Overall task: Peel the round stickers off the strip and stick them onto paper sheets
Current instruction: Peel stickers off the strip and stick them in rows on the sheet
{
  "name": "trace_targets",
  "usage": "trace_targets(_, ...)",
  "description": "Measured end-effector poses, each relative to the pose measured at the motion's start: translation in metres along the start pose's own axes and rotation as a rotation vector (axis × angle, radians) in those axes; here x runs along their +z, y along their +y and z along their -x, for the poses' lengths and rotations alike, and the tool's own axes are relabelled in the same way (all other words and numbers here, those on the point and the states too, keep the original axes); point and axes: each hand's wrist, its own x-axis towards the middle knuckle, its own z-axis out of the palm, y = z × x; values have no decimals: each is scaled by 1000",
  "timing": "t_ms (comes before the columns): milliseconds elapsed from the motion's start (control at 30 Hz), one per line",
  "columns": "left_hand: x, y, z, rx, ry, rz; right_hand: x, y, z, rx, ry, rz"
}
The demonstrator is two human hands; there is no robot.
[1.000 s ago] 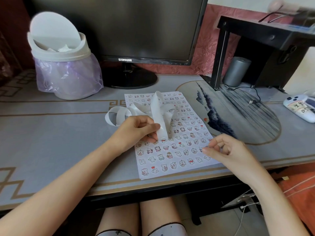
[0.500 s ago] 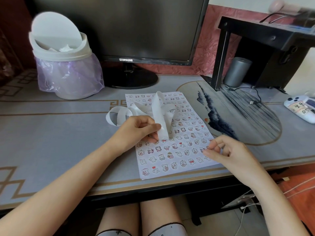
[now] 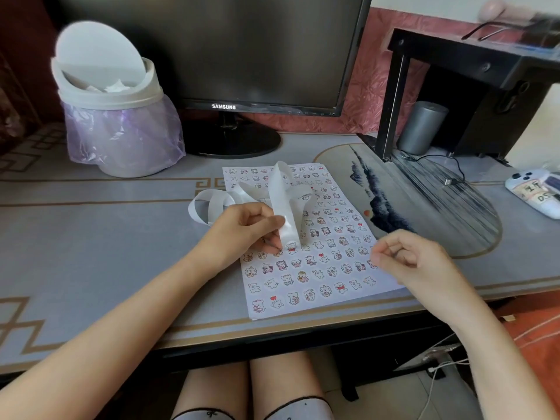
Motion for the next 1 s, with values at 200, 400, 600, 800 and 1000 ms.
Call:
trace_targets(200,-1,2,-1,98,50,9,36,-36,-14,-198,23,-37)
trace_targets(400,-2,4,1,158,55,30,70,-51,-28,-264,-25,-31)
trace_targets(600,0,5,1,183,43,52,74,-52,-30,-244,24,-159)
trace_targets(800,1,4,2,155,-30,37,72,-49,-29,-234,48,-190)
trace_targets(1000,0,2,1,160,-44,25,73,-50,-28,-244,52,-179)
